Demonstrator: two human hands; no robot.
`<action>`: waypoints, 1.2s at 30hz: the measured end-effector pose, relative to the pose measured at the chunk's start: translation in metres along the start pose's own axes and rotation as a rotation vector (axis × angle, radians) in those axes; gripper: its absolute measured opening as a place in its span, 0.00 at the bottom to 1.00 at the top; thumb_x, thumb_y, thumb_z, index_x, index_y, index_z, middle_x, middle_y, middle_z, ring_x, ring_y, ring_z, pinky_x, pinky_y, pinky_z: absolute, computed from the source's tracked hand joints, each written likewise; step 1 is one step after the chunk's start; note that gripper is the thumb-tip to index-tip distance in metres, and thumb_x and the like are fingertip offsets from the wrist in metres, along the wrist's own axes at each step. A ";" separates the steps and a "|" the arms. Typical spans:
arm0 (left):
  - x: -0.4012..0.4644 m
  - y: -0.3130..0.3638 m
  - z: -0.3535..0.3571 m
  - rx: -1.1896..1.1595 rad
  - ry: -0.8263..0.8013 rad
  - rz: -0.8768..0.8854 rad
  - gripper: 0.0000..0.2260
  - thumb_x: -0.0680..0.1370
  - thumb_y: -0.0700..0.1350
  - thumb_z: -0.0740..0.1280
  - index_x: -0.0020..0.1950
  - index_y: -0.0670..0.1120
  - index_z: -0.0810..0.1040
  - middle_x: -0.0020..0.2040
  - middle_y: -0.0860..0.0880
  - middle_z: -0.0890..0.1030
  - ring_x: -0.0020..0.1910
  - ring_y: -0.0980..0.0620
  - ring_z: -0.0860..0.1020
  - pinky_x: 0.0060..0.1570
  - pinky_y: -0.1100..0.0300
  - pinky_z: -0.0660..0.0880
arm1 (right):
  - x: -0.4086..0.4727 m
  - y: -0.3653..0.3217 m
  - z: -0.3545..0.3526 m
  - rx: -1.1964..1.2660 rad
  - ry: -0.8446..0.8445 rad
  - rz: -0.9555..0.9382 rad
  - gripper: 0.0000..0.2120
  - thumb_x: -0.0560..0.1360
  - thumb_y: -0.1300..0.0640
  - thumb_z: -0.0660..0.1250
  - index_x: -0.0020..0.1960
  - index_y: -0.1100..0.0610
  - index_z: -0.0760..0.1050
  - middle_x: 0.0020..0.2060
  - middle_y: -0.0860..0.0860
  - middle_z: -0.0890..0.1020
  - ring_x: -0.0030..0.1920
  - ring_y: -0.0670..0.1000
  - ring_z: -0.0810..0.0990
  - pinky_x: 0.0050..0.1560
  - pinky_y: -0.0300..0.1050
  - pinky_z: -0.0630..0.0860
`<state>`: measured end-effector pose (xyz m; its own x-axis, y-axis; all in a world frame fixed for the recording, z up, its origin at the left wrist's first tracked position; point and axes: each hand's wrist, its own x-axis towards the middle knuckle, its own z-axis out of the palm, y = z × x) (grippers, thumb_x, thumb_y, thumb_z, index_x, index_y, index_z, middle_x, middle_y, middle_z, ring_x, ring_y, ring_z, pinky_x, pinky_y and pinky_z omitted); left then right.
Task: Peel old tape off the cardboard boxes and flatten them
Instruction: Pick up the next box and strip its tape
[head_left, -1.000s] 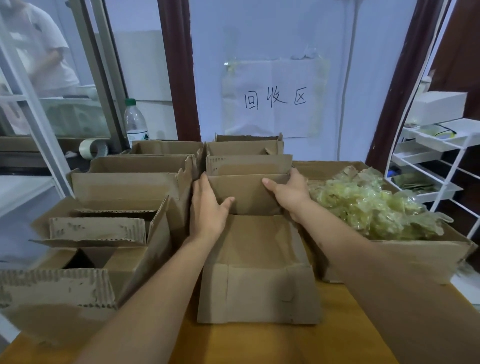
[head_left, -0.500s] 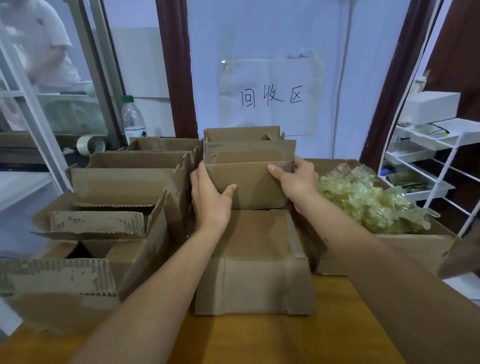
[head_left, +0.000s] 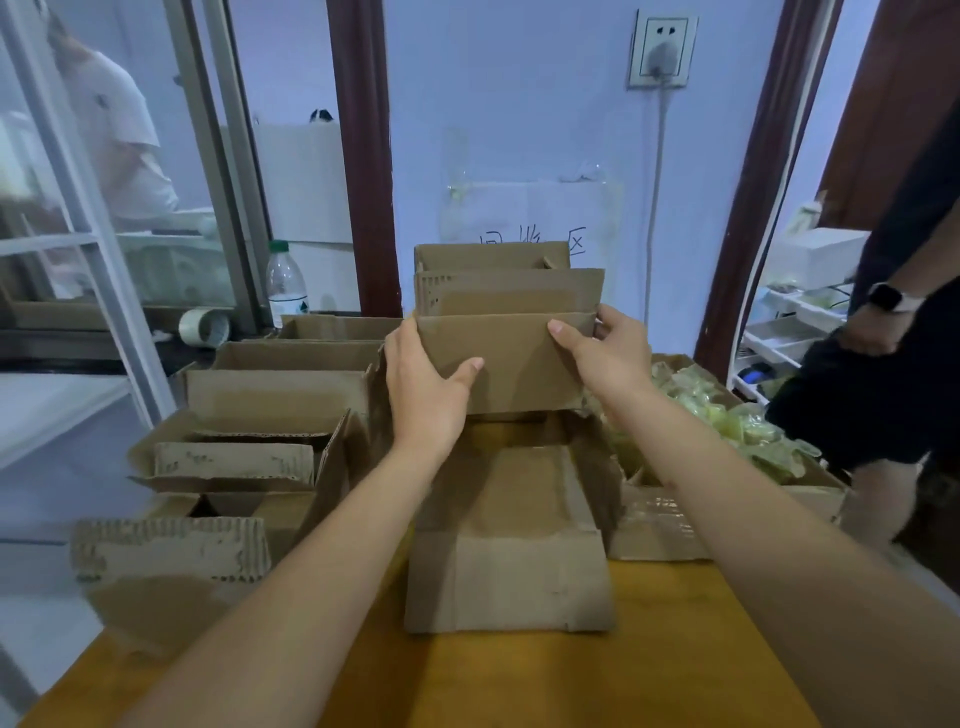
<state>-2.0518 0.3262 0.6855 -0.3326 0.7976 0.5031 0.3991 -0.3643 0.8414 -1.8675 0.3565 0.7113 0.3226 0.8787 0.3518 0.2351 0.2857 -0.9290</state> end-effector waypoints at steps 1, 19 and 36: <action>-0.001 0.006 -0.004 -0.001 -0.004 0.011 0.37 0.77 0.47 0.77 0.81 0.49 0.63 0.74 0.51 0.68 0.73 0.51 0.68 0.75 0.50 0.66 | -0.002 -0.004 -0.004 0.000 0.016 -0.017 0.10 0.74 0.47 0.77 0.54 0.47 0.83 0.52 0.46 0.86 0.57 0.51 0.83 0.61 0.52 0.80; -0.097 -0.013 -0.073 -0.386 -0.202 -0.157 0.33 0.79 0.49 0.74 0.79 0.67 0.65 0.72 0.59 0.74 0.69 0.55 0.75 0.62 0.52 0.80 | -0.108 -0.004 -0.048 0.038 -0.083 0.107 0.18 0.76 0.43 0.75 0.61 0.51 0.83 0.53 0.44 0.87 0.54 0.47 0.86 0.57 0.51 0.83; -0.114 -0.039 -0.084 -0.463 -0.309 -0.482 0.18 0.82 0.66 0.60 0.67 0.63 0.81 0.61 0.56 0.85 0.65 0.50 0.80 0.68 0.47 0.73 | -0.147 0.048 -0.071 0.049 -0.165 -0.097 0.38 0.64 0.46 0.82 0.72 0.47 0.74 0.63 0.42 0.81 0.61 0.38 0.80 0.59 0.37 0.79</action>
<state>-2.1010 0.2088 0.6117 -0.0969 0.9947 0.0351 -0.1547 -0.0499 0.9867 -1.8389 0.2138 0.6232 0.1451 0.8959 0.4198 0.2119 0.3863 -0.8977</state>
